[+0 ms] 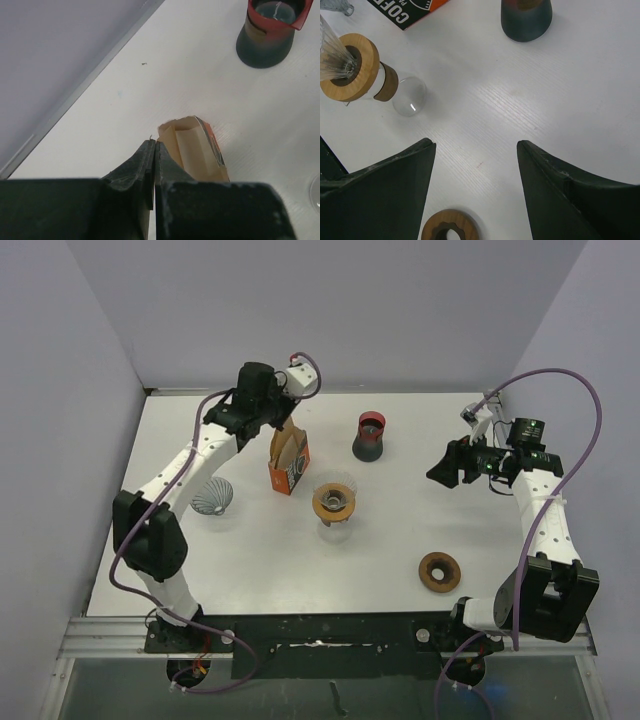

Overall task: Place the coffee filter in the dripper
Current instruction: Pick up the coffee filter from the coffee filter holder.

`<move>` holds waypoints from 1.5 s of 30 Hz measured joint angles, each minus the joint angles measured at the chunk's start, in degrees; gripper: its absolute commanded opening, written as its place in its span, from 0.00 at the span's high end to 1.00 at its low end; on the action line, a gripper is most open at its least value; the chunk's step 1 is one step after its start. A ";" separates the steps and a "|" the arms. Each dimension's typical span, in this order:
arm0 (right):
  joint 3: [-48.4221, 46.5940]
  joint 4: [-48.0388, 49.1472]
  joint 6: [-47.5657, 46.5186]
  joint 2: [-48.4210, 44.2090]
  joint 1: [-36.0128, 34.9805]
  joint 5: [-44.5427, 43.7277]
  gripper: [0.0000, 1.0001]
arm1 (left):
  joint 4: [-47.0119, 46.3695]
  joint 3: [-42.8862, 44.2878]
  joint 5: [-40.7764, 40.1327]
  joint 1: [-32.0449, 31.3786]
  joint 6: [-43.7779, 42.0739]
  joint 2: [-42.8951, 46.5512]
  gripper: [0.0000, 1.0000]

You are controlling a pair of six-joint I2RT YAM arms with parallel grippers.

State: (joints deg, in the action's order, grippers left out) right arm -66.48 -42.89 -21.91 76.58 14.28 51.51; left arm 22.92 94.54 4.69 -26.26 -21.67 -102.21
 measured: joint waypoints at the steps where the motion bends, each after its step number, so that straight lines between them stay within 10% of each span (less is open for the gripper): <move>1: 0.00 0.02 0.00 0.00 0.00 0.00 0.33 | 0.00 0.00 -0.02 0.00 -0.04 0.85 1.00; 26: -9.81 -2.19 -3.23 -0.07 -6.95 -0.92 0.29 | 4.61 1.38 7.48 0.00 -0.63 18.25 1.00; 45: -23.37 2.89 -1.64 2.05 -27.89 3.89 0.12 | 10.32 7.85 34.51 -0.39 5.79 20.46 1.00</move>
State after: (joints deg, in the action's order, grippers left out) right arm -89.84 -40.01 -23.55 78.63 -13.61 55.40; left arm 33.23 102.39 39.20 -26.65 -15.88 -81.76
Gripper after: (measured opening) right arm 0.874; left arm 0.004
